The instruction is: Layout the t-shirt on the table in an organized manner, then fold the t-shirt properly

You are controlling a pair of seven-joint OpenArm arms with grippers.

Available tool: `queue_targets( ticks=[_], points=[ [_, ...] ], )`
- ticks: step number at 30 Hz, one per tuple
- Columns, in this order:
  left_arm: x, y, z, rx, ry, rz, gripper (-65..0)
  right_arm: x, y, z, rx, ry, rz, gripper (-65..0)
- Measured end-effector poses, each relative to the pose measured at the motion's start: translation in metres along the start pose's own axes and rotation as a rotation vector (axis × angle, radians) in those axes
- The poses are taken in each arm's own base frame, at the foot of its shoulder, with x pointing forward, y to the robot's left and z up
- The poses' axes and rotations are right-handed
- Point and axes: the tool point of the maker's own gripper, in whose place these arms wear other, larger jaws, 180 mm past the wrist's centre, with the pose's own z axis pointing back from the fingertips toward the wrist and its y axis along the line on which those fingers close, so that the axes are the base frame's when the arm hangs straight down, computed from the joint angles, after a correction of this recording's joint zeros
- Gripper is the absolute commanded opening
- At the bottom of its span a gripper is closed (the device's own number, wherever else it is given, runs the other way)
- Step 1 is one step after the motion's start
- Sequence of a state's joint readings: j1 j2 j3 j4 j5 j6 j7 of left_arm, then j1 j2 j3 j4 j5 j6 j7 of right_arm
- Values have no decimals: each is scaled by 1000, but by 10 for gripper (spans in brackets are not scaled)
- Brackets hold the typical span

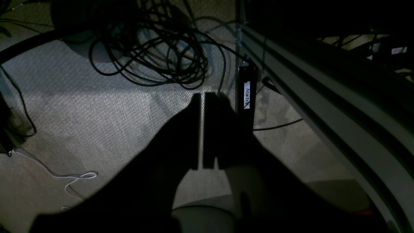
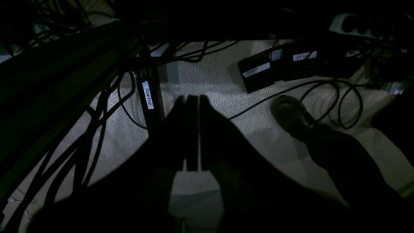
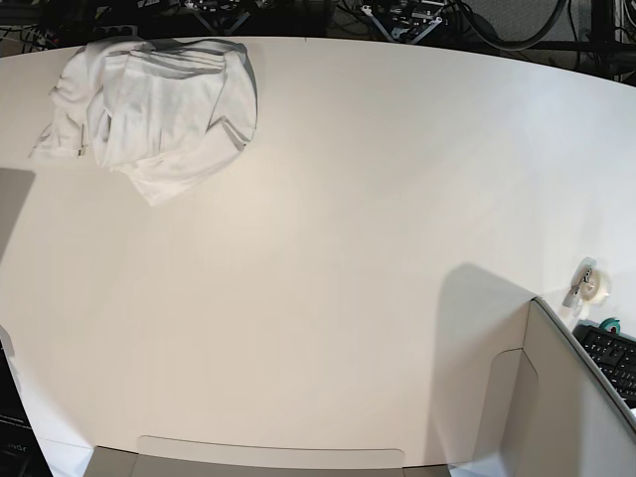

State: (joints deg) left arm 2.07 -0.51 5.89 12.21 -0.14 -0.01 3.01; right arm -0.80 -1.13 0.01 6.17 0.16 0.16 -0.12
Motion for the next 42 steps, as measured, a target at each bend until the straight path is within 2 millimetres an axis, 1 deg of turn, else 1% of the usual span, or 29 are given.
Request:
queue_targets(
  ticks=[33, 35, 37, 38, 42],
  points=[
    [0, -1, 0, -1, 0, 0, -646, 0, 1, 0, 1, 0, 1, -650],
    [0, -2, 0, -3, 0, 1, -646, -4, 1, 1, 1, 0, 1, -650],
    [-9, -2, 1, -3, 10, 1, -646, -11, 1, 2, 2, 4, 0, -650],
    [-6, -2, 2, -4, -3, 0, -646, -15, 1, 3, 1, -3, 0, -650],
    [-12, -3, 7, -4, -33, -1, -647, -29, -2, 9, -3, -24, 1, -650]
  ],
)
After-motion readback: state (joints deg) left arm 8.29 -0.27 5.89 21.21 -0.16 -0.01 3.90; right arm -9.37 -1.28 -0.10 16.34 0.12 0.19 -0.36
